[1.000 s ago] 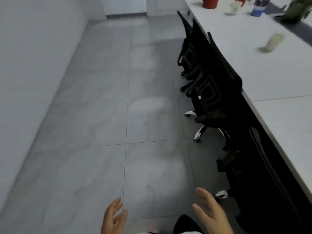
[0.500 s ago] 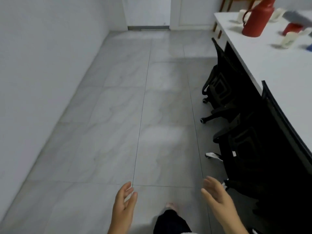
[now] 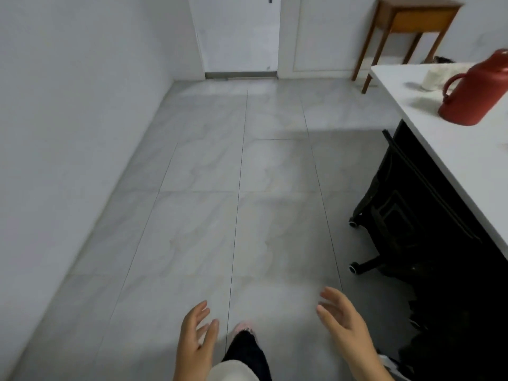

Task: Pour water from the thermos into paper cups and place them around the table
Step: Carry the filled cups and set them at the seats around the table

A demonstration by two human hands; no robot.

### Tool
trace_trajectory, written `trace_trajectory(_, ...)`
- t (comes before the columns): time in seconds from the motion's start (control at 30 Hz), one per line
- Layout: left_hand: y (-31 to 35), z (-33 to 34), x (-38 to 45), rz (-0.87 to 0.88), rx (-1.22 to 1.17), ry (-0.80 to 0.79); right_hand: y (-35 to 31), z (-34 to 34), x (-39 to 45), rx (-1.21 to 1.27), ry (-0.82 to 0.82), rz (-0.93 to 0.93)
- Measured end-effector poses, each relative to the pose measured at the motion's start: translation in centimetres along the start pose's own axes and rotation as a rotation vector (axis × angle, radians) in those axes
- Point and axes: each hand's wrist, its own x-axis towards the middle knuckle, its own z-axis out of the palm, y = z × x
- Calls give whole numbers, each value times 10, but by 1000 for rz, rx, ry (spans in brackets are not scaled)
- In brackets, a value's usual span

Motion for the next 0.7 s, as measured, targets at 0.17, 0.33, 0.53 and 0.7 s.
trace_trajectory(0.17,59,35,157,43,-2,-107,-68,23,109,-16,49,-43)
trace_trajectory(0.33,82,91,270,22,2,-170,-87,17,212,5,260,82)
trace_trajectory(0.53,137,185,437,83,1,-206,-143,-4,404,-45,280,25)
trace_trajectory(0.7,208,259,551,113,-38,-247,-217,-22,538,-65,177,-49)
